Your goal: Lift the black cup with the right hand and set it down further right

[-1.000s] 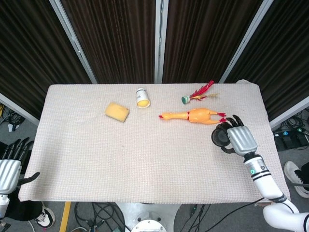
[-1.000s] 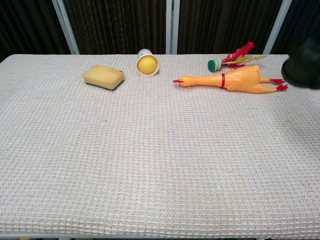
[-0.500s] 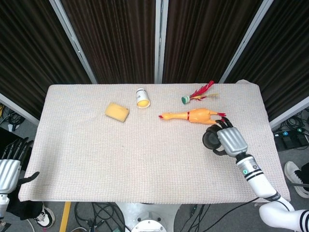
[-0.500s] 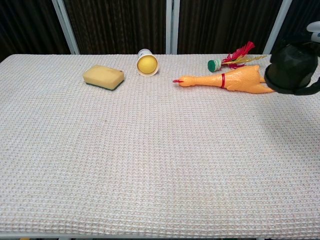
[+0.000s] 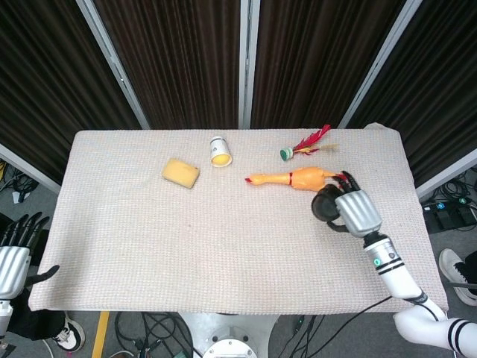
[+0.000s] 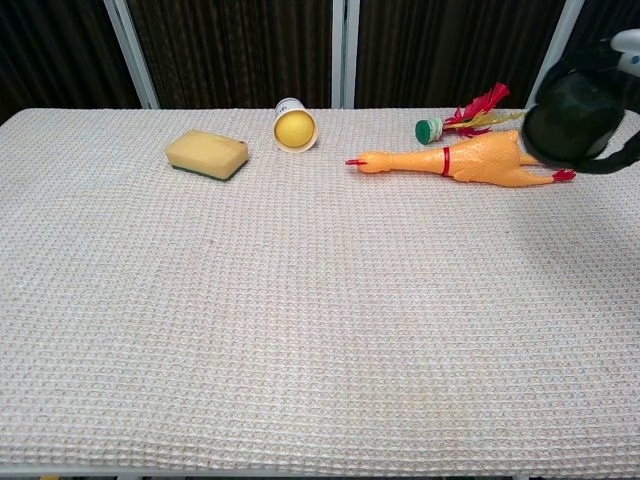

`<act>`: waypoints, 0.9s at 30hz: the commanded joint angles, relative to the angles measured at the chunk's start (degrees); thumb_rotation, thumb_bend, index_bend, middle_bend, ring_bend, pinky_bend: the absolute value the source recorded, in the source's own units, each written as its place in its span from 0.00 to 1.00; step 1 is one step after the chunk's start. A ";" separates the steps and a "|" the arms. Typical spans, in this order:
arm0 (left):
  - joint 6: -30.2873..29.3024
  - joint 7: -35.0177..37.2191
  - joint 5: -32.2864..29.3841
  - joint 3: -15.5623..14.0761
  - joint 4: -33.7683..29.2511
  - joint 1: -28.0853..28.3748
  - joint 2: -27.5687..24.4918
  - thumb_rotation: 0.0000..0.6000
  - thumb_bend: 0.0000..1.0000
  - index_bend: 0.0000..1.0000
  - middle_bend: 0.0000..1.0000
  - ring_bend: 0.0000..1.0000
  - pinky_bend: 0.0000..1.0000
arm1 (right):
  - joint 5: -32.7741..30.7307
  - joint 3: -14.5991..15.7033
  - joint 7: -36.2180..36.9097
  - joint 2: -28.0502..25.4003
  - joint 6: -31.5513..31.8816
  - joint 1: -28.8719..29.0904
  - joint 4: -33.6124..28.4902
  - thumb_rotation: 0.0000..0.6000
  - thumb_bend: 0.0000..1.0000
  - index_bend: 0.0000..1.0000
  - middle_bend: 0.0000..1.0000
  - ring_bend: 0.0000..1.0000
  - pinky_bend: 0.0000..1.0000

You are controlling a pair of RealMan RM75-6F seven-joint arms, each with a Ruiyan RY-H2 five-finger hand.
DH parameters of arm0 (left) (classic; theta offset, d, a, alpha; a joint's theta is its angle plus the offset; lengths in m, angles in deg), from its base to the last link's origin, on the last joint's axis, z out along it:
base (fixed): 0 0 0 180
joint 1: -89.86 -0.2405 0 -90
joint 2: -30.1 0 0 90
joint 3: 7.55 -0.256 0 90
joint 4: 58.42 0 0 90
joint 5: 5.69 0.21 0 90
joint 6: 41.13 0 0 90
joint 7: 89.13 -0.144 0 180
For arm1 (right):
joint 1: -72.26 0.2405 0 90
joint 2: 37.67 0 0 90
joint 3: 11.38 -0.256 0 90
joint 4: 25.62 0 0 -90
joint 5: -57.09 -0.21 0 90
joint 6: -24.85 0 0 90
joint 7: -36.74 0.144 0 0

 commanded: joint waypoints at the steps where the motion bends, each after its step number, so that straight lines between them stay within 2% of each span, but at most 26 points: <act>1: 0.17 -0.12 -0.06 -0.05 0.07 0.01 0.05 1.00 0.11 0.09 0.04 0.00 0.11 | -3.65 -0.85 -1.07 0.87 -1.78 -0.55 2.50 1.00 0.16 0.42 0.46 0.11 0.00; 6: 0.19 -0.43 -0.22 -0.16 -0.09 -0.18 -0.14 1.00 0.11 0.09 0.04 0.00 0.11 | 6.85 4.27 3.42 0.47 -6.54 2.70 -10.60 1.00 0.16 0.42 0.46 0.10 0.00; 8: 0.09 -0.36 -0.24 -0.10 -0.12 -0.22 -0.35 1.00 0.11 0.09 0.04 0.00 0.11 | 11.75 5.96 4.91 0.39 -6.26 3.54 -13.25 1.00 0.16 0.42 0.46 0.10 0.00; 10: -0.08 -0.23 -0.12 -0.11 -0.14 -0.27 -0.48 1.00 0.11 0.09 0.04 0.00 0.11 | 13.94 6.37 5.75 0.17 -4.43 3.34 -12.95 1.00 0.16 0.42 0.46 0.10 0.00; 12: -0.19 -0.02 -0.06 -0.17 -0.04 -0.36 -0.53 1.00 0.11 0.09 0.04 0.00 0.11 | 11.87 5.05 5.92 -0.45 -1.71 1.98 -10.58 1.00 0.16 0.42 0.46 0.10 0.00; 15: -0.26 0.30 0.06 -0.17 0.08 -0.36 -0.44 1.00 0.11 0.09 0.04 0.00 0.11 | 2.58 0.86 3.09 -1.37 0.59 -0.24 -5.16 1.00 0.16 0.42 0.46 0.10 0.00; 17: -0.33 0.38 0.15 -0.07 0.03 -0.27 -0.37 1.00 0.11 0.09 0.04 0.00 0.11 | -4.51 -1.19 -0.88 -1.75 -0.09 -1.01 -0.78 1.00 0.16 0.42 0.46 0.10 0.00; 20: -0.39 0.29 0.36 -0.02 -0.12 -0.15 -0.29 1.00 0.11 0.09 0.04 0.00 0.11 | -11.32 -1.53 -2.98 -2.22 -4.16 -1.25 0.73 1.00 0.16 0.42 0.46 0.10 0.00; 22: -0.15 0.08 0.39 -0.07 -0.18 -0.04 -0.27 1.00 0.11 0.09 0.04 0.00 0.11 | -11.00 -0.13 -2.81 -2.78 -7.01 -0.85 -1.70 1.00 0.16 0.42 0.46 0.10 0.00; 27: 0.49 -0.60 -0.08 -0.09 -0.50 0.05 -0.29 1.00 0.11 0.09 0.04 0.00 0.11 | 2.29 4.77 5.82 -4.26 -13.10 1.86 -15.09 1.00 0.17 0.42 0.46 0.10 0.00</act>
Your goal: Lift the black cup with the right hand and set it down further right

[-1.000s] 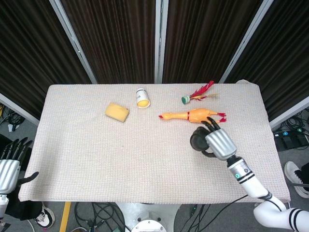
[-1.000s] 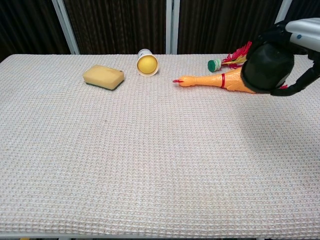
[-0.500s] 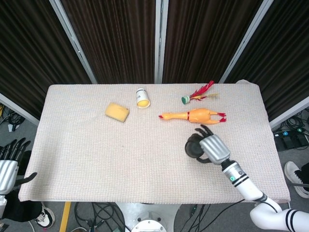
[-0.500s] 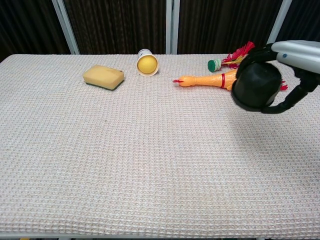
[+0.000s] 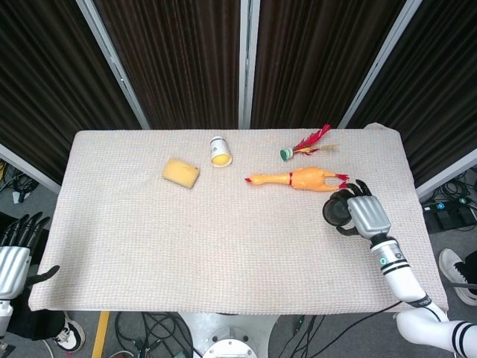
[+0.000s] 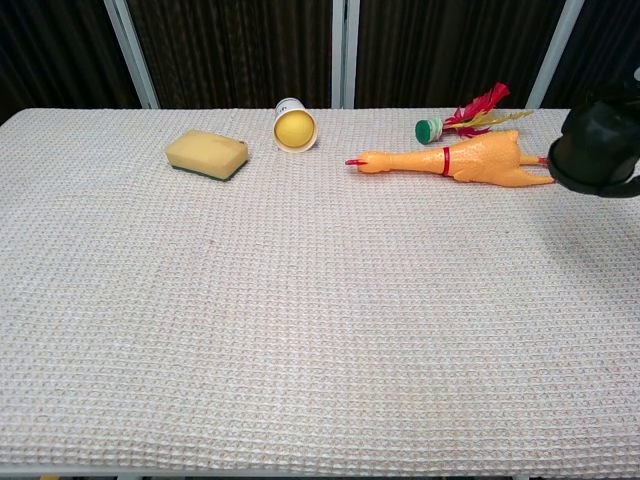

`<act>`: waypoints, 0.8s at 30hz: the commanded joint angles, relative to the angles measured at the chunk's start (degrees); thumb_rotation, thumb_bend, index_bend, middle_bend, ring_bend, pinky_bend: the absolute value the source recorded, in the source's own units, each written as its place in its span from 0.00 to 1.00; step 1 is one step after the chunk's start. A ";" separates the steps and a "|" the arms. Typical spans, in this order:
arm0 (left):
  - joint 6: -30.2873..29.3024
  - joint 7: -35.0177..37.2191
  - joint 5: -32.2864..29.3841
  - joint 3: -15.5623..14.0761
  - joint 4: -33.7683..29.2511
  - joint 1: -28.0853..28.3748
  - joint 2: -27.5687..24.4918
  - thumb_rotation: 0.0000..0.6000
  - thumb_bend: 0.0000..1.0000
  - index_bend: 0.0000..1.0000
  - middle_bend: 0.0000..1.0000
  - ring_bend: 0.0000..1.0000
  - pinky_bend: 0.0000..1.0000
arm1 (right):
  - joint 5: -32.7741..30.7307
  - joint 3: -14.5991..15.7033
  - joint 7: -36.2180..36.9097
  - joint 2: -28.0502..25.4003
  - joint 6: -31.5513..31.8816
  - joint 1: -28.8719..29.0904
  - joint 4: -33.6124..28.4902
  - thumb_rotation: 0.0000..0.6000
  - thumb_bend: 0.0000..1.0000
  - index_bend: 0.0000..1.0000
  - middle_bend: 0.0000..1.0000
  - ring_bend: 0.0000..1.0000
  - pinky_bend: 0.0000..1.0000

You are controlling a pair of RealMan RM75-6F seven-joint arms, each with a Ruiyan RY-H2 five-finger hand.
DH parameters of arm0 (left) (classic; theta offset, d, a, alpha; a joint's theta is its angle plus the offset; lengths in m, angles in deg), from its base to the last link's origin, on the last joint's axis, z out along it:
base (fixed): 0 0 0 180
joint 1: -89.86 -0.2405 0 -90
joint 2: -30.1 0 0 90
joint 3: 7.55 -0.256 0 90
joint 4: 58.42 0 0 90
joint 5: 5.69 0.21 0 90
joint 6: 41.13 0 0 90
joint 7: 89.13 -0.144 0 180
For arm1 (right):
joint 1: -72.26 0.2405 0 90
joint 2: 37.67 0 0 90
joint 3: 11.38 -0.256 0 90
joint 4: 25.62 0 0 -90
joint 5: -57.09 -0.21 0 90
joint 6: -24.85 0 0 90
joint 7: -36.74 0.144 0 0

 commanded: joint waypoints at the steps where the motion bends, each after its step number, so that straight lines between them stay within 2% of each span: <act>1: 0.16 -0.32 -0.31 0.04 -0.20 -0.03 -0.10 1.00 0.11 0.09 0.04 0.00 0.11 | 15.01 3.71 6.63 -2.48 -7.62 1.92 -11.24 1.00 0.17 0.42 0.46 0.10 0.00; 4: -0.05 -0.26 -0.42 0.06 -0.30 -0.21 -0.39 1.00 0.11 0.09 0.04 0.00 0.11 | 17.46 3.64 8.75 -2.72 -5.69 1.94 -10.69 1.00 0.17 0.42 0.46 0.10 0.00; 7: -0.21 0.22 -0.44 0.00 -0.11 -0.38 -0.52 1.00 0.11 0.09 0.04 0.00 0.11 | 11.00 1.54 10.12 -3.83 -5.34 1.08 -5.99 1.00 0.17 0.42 0.46 0.10 0.00; 11: -0.33 0.81 -0.24 0.02 0.19 -0.36 -0.30 1.00 0.11 0.09 0.04 0.00 0.11 | -0.49 -1.39 7.22 -4.69 -5.67 0.07 4.97 1.00 0.17 0.42 0.46 0.10 0.00; 14: -0.35 0.98 -0.26 0.05 0.41 -0.35 -0.12 1.00 0.11 0.09 0.04 0.00 0.11 | -4.16 -2.21 7.46 -5.11 -6.61 -0.33 5.69 1.00 0.17 0.42 0.46 0.10 0.00; 19: -0.44 0.88 -0.27 0.00 0.57 -0.47 0.08 1.00 0.11 0.09 0.04 0.00 0.11 | 2.42 0.28 5.12 -4.21 -8.84 1.81 -1.93 1.00 0.17 0.42 0.46 0.10 0.00; 24: 0.86 -1.14 -2.05 1.37 -1.27 0.43 -0.21 1.00 0.11 0.09 0.04 0.00 0.10 | 16.03 3.59 6.99 -2.39 -9.20 3.97 -12.53 1.00 0.17 0.42 0.46 0.10 0.00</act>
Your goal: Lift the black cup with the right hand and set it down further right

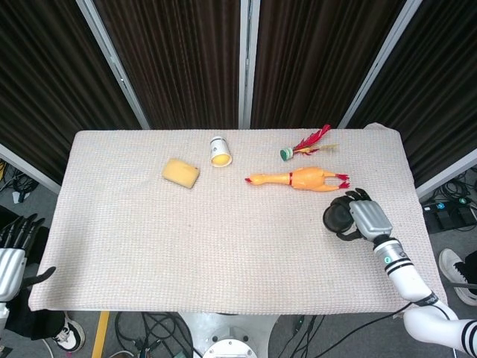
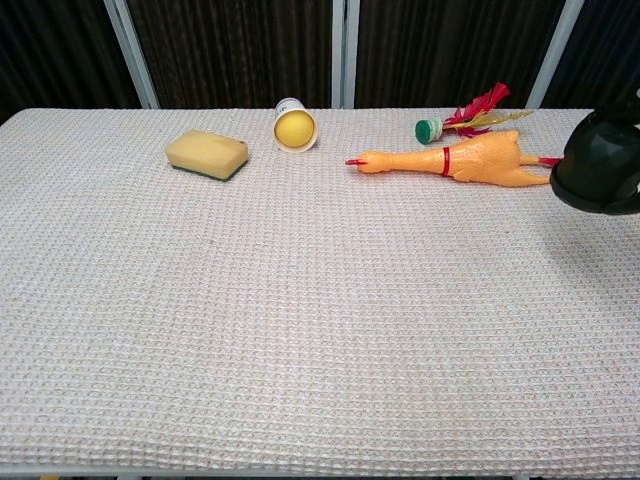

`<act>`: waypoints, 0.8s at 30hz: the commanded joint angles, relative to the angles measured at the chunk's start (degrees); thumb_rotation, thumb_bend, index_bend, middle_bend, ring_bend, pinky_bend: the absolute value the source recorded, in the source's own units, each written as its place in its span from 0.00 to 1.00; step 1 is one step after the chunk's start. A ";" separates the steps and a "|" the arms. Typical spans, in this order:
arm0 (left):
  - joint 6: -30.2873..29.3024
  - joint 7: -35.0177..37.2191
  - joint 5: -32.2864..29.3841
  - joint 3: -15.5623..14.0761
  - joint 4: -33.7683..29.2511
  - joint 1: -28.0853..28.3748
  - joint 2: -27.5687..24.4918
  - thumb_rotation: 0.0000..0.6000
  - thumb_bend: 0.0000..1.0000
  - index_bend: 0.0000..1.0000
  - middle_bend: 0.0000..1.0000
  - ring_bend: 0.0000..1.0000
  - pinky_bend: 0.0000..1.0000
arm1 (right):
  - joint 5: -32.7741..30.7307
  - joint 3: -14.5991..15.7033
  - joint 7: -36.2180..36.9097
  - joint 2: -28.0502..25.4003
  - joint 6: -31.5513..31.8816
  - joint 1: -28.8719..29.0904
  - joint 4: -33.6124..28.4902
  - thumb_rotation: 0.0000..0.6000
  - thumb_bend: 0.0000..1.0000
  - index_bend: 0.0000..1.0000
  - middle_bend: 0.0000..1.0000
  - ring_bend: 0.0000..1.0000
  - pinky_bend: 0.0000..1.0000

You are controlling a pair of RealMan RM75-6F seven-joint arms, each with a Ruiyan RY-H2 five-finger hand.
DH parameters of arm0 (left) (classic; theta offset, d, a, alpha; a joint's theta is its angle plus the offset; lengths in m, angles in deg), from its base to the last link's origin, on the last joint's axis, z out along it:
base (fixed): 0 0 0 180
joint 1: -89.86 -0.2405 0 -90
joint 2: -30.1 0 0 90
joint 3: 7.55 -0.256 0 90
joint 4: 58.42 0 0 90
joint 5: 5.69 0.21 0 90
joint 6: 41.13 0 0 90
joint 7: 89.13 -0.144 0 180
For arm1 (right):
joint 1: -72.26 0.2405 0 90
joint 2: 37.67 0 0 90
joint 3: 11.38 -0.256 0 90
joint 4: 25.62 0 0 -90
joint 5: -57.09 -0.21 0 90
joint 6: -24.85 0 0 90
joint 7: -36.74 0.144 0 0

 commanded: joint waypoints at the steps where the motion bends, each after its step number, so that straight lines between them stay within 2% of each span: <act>1: 1.62 -2.28 -1.79 1.39 -2.12 1.24 -0.15 1.00 0.11 0.09 0.04 0.00 0.11 | 21.10 3.98 0.90 1.37 -1.66 2.66 -11.06 1.00 0.17 0.42 0.46 0.10 0.00; 5: 2.54 -3.22 -2.60 1.68 -3.11 1.62 -0.11 1.00 0.11 0.09 0.04 0.00 0.11 | 30.40 7.18 -1.08 2.33 2.63 2.12 -12.50 1.00 0.17 0.42 0.46 0.10 0.00; 8: 2.89 -3.50 -2.55 1.66 -3.19 1.86 0.19 1.00 0.11 0.09 0.04 0.00 0.11 | 33.50 8.45 -2.61 2.10 4.70 1.71 -11.65 1.00 0.17 0.42 0.46 0.10 0.00; 10: 3.00 -3.67 -2.56 1.67 -3.27 1.96 0.27 1.00 0.11 0.09 0.04 0.00 0.11 | 33.22 8.77 -2.24 1.67 5.03 1.50 -10.97 1.00 0.17 0.42 0.46 0.10 0.00; 13: 3.16 -4.04 -2.64 1.89 -3.57 2.24 0.29 1.00 0.11 0.09 0.04 0.00 0.11 | 30.01 7.71 -0.80 1.05 6.16 0.74 -8.64 1.00 0.17 0.42 0.46 0.10 0.00; 16: 3.45 -4.46 -2.85 2.01 -3.88 2.45 0.33 1.00 0.11 0.09 0.04 0.00 0.11 | 24.17 4.69 -1.23 0.99 8.98 -0.96 -3.92 1.00 0.17 0.42 0.46 0.10 0.00; 20: 3.61 -4.53 -2.91 1.89 -4.00 2.47 0.37 1.00 0.11 0.09 0.04 0.00 0.10 | 8.96 -1.57 -6.27 3.57 12.75 -4.25 4.15 1.00 0.16 0.42 0.46 0.10 0.00; 24: 3.25 -4.08 -2.63 1.71 -3.69 2.30 0.41 1.00 0.11 0.09 0.04 0.00 0.10 | -1.61 -4.70 -8.67 4.95 12.29 -5.44 8.21 1.00 0.16 0.42 0.46 0.10 0.00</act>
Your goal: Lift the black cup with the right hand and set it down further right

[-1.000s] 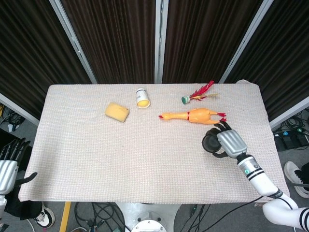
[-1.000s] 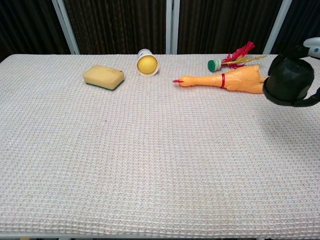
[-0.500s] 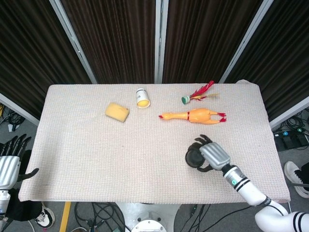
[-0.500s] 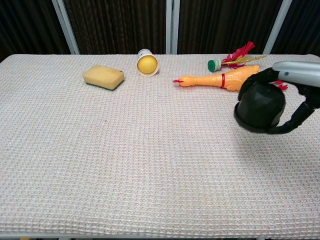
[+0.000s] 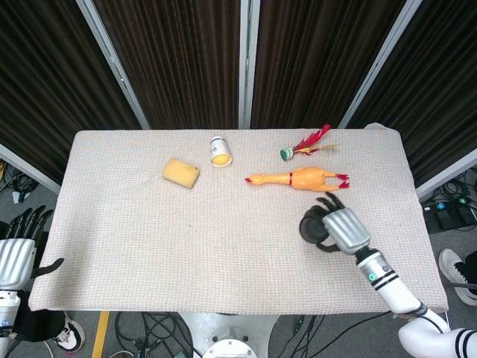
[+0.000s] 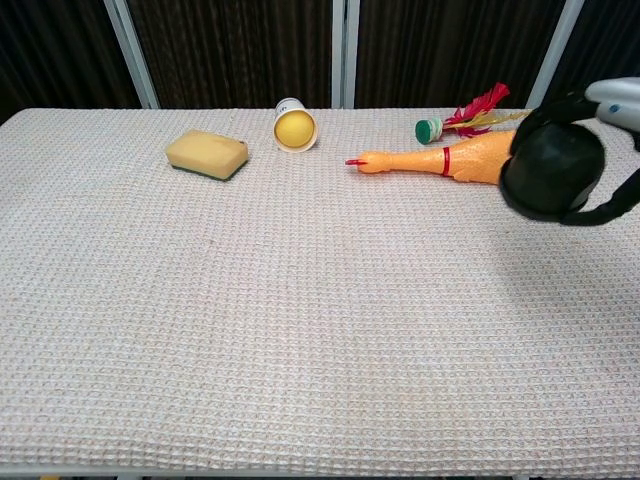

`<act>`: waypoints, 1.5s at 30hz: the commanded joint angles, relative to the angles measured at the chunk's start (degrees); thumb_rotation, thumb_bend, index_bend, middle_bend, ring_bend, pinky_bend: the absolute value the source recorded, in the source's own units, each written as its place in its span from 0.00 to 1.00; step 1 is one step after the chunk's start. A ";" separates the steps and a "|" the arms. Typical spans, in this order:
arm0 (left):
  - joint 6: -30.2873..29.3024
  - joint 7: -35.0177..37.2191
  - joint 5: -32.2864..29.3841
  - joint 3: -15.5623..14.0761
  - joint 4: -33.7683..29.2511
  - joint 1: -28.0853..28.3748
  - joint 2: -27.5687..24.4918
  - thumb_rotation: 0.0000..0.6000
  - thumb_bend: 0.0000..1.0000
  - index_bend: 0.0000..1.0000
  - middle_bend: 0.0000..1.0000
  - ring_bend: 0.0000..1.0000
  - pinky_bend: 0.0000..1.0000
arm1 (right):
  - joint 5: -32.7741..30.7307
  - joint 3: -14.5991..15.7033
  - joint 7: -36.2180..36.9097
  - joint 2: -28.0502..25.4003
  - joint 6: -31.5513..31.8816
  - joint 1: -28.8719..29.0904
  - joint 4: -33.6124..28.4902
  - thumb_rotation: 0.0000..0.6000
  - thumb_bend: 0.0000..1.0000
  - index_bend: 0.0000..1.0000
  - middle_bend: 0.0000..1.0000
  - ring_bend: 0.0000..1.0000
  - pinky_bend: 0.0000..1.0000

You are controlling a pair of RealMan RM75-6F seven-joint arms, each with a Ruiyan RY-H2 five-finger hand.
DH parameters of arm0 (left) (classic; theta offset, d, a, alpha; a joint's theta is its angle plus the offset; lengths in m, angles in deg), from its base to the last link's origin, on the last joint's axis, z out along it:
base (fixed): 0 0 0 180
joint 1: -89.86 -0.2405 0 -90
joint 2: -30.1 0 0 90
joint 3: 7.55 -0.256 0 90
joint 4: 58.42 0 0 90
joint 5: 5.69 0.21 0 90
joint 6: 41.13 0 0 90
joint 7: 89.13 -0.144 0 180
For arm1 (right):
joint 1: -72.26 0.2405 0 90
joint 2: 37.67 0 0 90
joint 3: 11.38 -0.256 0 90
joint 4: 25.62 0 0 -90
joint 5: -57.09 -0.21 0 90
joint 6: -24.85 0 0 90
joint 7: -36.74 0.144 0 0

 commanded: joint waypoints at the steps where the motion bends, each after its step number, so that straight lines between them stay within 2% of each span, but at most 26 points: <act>1: -0.17 0.20 0.15 -0.11 0.19 -0.10 0.01 1.00 0.11 0.09 0.04 0.00 0.10 | -17.47 -6.29 -5.35 2.52 2.95 -3.31 8.48 1.00 0.16 0.42 0.46 0.10 0.00; 4: -0.48 0.57 0.28 -0.29 0.44 -0.34 -0.01 1.00 0.11 0.09 0.04 0.00 0.10 | -18.54 -6.37 -7.54 3.01 2.77 -2.95 7.65 1.00 0.17 0.42 0.46 0.10 0.00; 7: -0.89 0.79 0.39 -0.43 0.63 -0.63 -0.11 1.00 0.11 0.09 0.04 0.00 0.10 | -14.93 -4.96 -8.12 3.46 1.40 -1.65 4.44 1.00 0.17 0.41 0.46 0.10 0.00; 10: -0.85 0.44 0.01 -0.16 0.35 -0.58 -0.19 1.00 0.11 0.09 0.04 0.00 0.10 | -6.46 -1.95 -4.91 3.98 -1.56 0.35 -0.13 1.00 0.17 0.41 0.46 0.10 0.00; 14: -0.55 0.03 -0.23 -0.10 0.01 -0.49 -0.37 1.00 0.11 0.09 0.04 0.00 0.10 | 9.68 4.57 -0.44 4.08 -4.17 3.34 -5.14 1.00 0.18 0.41 0.46 0.08 0.00; 18: -0.32 -0.05 0.04 -0.12 -0.06 -0.21 -0.24 1.00 0.11 0.09 0.04 0.00 0.10 | 16.52 7.16 2.35 3.04 -0.90 3.24 -5.88 1.00 0.20 0.40 0.46 0.08 0.00; 20: -0.37 0.06 0.08 -0.17 0.06 -0.24 -0.17 1.00 0.11 0.09 0.04 0.00 0.10 | 14.84 6.67 2.77 1.66 0.69 2.14 -4.38 1.00 0.19 0.40 0.46 0.08 0.00; 22: -0.48 0.24 0.16 -0.21 0.12 -0.29 -0.09 1.00 0.11 0.09 0.04 0.00 0.10 | 10.31 5.32 2.12 0.84 0.83 1.02 -2.15 1.00 0.19 0.40 0.46 0.08 0.00; 26: -0.93 0.45 0.58 -0.51 0.34 -0.57 0.00 1.00 0.11 0.09 0.04 0.00 0.11 | -2.12 1.93 -1.40 1.67 -1.26 -0.72 6.65 1.00 0.19 0.40 0.46 0.09 0.00; 29: -0.98 0.71 0.55 -0.72 0.66 -0.79 0.00 1.00 0.11 0.09 0.04 0.00 0.10 | -7.26 1.83 -2.08 2.92 -4.37 -1.26 10.23 1.00 0.18 0.40 0.46 0.09 0.00; 33: -0.45 0.42 0.36 -0.52 0.64 -0.42 0.21 1.00 0.11 0.09 0.04 0.00 0.10 | -6.36 3.15 -1.78 4.68 -4.85 -1.81 12.24 1.00 0.18 0.40 0.45 0.09 0.00; 40: -0.54 0.39 0.16 -0.49 0.56 -0.55 0.04 1.00 0.11 0.09 0.04 0.00 0.11 | -3.89 3.05 2.11 8.28 -2.48 -2.70 15.21 1.00 0.17 0.40 0.45 0.09 0.00; 45: -0.40 0.62 -0.01 -0.74 0.77 -0.79 0.14 1.00 0.11 0.09 0.04 0.00 0.10 | -3.11 3.32 1.88 9.13 -2.21 -2.90 15.70 1.00 0.11 0.38 0.44 0.09 0.00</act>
